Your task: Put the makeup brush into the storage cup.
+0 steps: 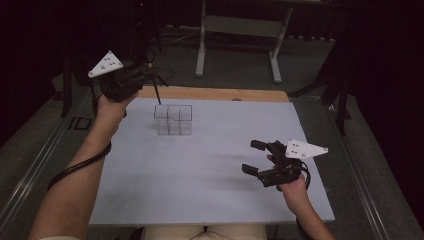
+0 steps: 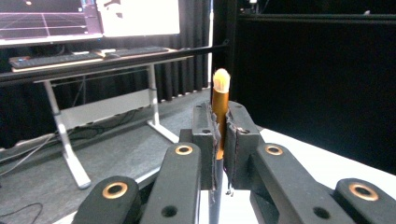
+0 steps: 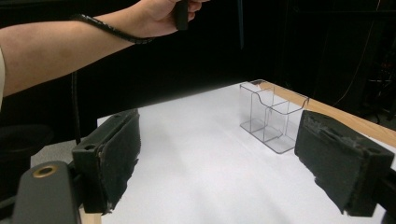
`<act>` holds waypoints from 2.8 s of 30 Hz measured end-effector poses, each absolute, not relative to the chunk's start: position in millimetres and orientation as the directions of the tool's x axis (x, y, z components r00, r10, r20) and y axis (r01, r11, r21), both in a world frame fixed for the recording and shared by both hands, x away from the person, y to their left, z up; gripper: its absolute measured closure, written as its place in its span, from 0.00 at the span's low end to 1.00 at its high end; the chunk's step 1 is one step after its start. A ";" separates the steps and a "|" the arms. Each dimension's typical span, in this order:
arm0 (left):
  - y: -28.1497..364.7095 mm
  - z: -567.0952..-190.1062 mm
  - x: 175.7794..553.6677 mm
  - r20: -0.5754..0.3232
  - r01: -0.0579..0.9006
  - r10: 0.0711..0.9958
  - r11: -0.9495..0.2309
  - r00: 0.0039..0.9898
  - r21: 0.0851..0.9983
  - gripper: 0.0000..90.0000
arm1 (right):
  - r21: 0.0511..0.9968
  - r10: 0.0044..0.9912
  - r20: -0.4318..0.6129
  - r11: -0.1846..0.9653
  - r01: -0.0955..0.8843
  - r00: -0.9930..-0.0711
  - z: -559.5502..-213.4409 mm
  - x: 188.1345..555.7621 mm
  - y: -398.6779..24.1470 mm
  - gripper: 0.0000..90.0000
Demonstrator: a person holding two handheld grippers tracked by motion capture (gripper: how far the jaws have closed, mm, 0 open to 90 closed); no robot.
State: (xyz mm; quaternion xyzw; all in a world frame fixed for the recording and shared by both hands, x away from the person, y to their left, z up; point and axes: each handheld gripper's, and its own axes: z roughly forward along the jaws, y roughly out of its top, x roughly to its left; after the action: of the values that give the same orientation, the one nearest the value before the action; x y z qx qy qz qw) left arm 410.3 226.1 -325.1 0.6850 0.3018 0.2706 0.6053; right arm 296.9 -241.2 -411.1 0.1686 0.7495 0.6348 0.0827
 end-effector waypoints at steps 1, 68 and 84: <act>226.5 -326.0 411.5 0.011 0.082 0.748 -0.087 0.664 0.993 0.95 | 0.979 0.356 0.091 0.137 0.148 -0.930 -411.1 296.9 -241.1 0.16; 218.3 -377.9 435.5 -0.129 0.242 0.762 -0.038 0.635 0.970 0.08 | 0.979 0.352 0.087 0.145 0.146 -0.932 -412.0 296.6 -244.0 0.16; 224.7 -369.2 403.2 -0.107 0.225 0.752 -0.056 0.650 0.973 0.03 | 0.978 0.359 0.088 0.148 0.150 -0.929 -413.2 297.5 -244.9 0.16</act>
State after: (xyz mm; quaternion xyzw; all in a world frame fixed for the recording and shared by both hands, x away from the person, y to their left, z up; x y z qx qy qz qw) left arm 403.2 224.7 -369.2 0.6914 0.3532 0.2238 0.5891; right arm 297.5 -244.9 -413.2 0.1690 0.7530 0.6305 0.0831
